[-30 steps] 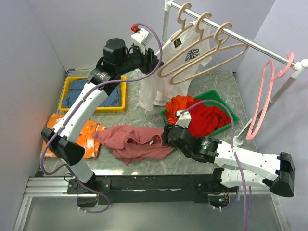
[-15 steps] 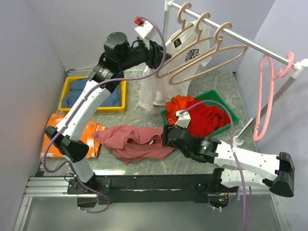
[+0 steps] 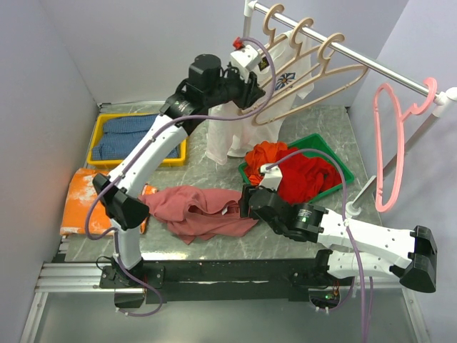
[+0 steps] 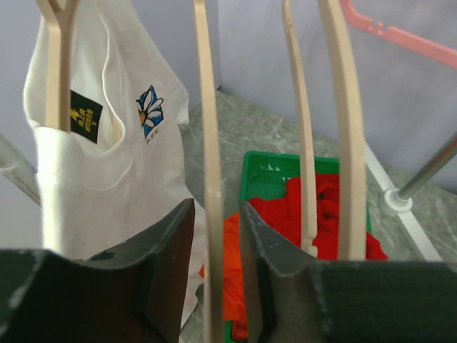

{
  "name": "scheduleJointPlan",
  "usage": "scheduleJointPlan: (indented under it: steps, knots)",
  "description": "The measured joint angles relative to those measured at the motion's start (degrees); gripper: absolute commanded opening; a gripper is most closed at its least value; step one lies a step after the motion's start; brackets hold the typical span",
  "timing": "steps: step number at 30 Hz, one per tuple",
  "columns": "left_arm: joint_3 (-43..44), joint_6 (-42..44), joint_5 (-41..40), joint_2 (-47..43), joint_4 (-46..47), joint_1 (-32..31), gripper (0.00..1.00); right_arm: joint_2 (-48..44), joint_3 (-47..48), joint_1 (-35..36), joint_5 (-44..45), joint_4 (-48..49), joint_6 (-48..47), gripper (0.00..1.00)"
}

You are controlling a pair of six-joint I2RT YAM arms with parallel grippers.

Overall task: Place the t-shirt on the hanger
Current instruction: Pick up the hanger from the clothesline.

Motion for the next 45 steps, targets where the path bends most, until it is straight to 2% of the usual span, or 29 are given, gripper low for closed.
scheduleJointPlan:
  steps: [9,12,14,15,24,28,41,45]
  knots:
    - [2.58,3.3,-3.76,3.74,-2.71,-2.29,0.27,-0.66,-0.66,0.02,0.0,-0.02,0.5,0.68]
    - [2.58,3.45,-3.87,3.89,-2.64,-2.34,0.16,-0.76,-1.03,0.02,0.0,-0.22,0.72,0.68]
    - [2.64,3.65,-4.22,3.91,-2.38,-2.36,0.03,-0.81,-1.07,0.02,0.0,-0.37,0.87,0.68]
    - [2.64,3.78,-4.81,3.89,-2.19,-2.38,0.01,-0.83,-1.07,0.02,0.02,-0.42,0.9,0.68]
    - [1.75,3.85,-9.42,2.82,1.57,-2.75,0.01,-1.25,-1.07,0.02,0.13,-0.46,1.11,0.68]
    - [0.98,3.93,-10.36,0.76,0.33,-2.75,0.01,-1.36,-1.07,0.02,0.31,-0.46,1.09,0.68]
    - [-10.69,5.9,-10.03,-13.0,-1.14,-2.78,0.01,-1.64,-1.07,0.02,1.7,-1.27,0.74,0.7]
    - [-16.74,5.77,-9.68,-18.1,-0.72,-2.78,0.01,-2.8,-1.05,0.02,2.43,-2.36,0.59,0.7]
